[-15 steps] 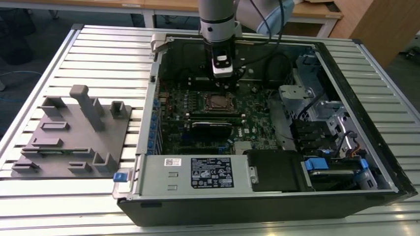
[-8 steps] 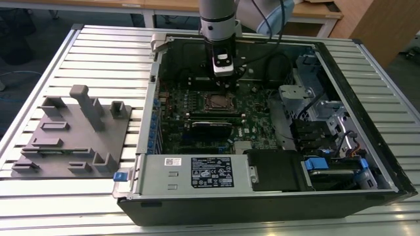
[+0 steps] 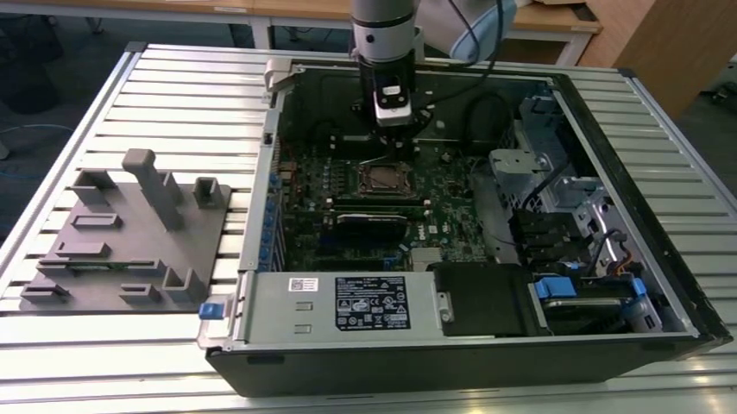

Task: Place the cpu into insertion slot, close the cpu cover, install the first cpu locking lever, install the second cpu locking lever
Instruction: 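Install the first cpu locking lever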

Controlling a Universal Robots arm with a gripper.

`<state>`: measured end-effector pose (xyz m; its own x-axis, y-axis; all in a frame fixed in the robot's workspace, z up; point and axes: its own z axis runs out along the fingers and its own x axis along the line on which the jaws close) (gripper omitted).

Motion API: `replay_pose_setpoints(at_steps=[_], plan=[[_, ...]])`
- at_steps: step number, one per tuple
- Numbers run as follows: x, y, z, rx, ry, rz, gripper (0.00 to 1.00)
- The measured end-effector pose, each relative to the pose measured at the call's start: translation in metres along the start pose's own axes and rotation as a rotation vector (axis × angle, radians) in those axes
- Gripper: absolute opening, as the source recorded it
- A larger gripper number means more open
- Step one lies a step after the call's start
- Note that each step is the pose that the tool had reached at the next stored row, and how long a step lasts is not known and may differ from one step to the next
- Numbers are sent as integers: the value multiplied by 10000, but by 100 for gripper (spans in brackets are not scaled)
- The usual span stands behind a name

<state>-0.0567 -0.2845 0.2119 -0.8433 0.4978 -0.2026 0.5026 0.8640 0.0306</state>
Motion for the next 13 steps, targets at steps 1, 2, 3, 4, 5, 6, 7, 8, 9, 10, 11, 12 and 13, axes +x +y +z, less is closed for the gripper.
replay_pose_setpoints(at_steps=[1, 2, 3, 4, 5, 6, 7, 8, 9, 10, 11, 12, 13], plan=[[-4, 2, -17, -9, 1, 2, 10], [-8, 1, -38, -8, 3, 2, 10], [-13, 1, -62, -9, 6, 2, 10], [-17, 2, -81, -17, 9, 3, 10], [-21, 2, -101, -23, 13, 4, 10], [-25, 3, -122, -27, 17, 5, 10], [-30, 4, -144, -34, 20, 7, 10], [-35, 4, -166, -39, 24, 8, 10], [-39, 5, -188, -44, 27, 9, 10], [-44, 6, -212, -51, 30, 11, 10], [-49, 6, -234, -56, 34, 12, 10], [-53, 7, -255, -62, 38, 14, 10], [-57, 7, -275, -69, 41, 15, 10]])
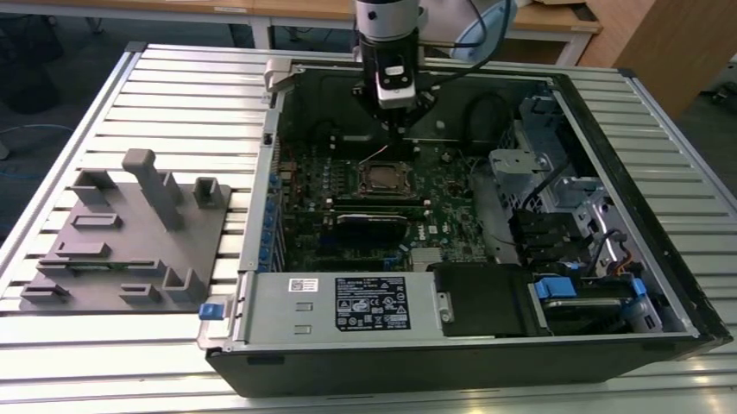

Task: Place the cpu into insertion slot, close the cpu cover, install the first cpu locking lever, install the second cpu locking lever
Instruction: 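Install the first cpu locking lever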

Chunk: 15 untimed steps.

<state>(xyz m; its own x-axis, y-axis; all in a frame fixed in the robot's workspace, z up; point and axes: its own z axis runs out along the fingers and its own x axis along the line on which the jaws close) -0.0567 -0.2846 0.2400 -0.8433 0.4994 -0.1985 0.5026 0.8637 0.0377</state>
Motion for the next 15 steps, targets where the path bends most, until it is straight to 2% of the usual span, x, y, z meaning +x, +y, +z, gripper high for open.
replay_pose_setpoints(at_steps=[5, 8, 15], plan=[[-4, 1, -19, -18, 10, 4, 10], [-13, -15, -19, -72, 43, 16, 10], [-58, -129, -14, -238, 132, 53, 10]])
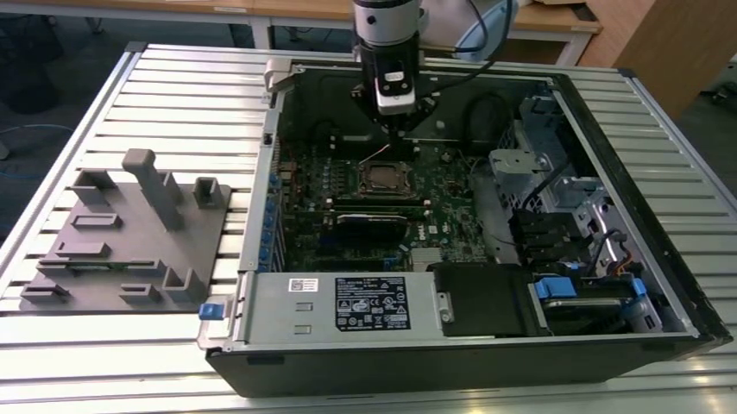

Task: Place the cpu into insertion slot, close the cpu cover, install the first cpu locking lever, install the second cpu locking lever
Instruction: 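Install the first cpu locking lever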

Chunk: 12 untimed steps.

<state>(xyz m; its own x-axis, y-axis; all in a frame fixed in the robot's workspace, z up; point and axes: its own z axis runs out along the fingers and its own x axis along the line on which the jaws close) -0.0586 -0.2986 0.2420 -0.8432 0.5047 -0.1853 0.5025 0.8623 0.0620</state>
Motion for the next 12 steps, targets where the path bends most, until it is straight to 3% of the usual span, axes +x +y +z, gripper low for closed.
replay_pose_setpoints(at_steps=[3, 5, 7, 11, 12], plan=[[-21, -52, 1, -84, 46, 19, 10], [-38, -83, 2, -196, 114, 44, 10], [-54, -108, 4, -425, 249, 96, 10], [-83, -159, 9, -1010, 596, 229, 10], [-91, -174, 10, -1116, 660, 252, 10]])
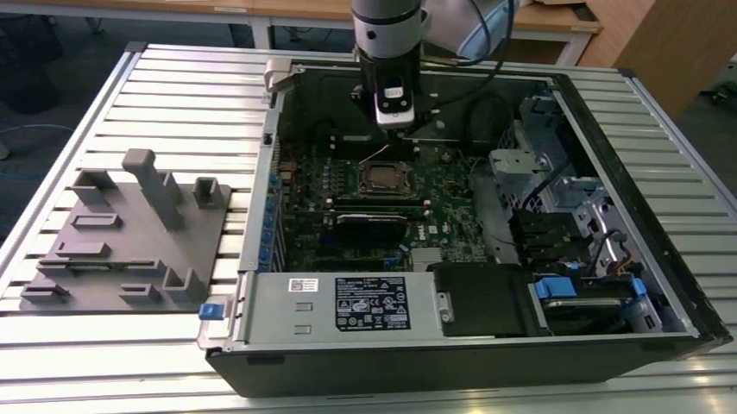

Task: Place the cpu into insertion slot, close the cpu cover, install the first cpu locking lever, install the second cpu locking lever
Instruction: 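Install the first cpu locking lever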

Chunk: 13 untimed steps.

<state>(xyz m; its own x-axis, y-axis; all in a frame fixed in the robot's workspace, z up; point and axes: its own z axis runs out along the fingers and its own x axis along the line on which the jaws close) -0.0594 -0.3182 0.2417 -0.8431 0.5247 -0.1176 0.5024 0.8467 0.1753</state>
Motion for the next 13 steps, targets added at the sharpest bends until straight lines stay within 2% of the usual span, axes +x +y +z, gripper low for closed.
replay_pose_setpoints(at_steps=[9, 11, 13], plan=[[-63, -124, 6, -782, 453, 171, 10], [-69, -146, 12, -921, 536, 193, 10], [-74, -156, 14, -981, 571, 199, 10]])
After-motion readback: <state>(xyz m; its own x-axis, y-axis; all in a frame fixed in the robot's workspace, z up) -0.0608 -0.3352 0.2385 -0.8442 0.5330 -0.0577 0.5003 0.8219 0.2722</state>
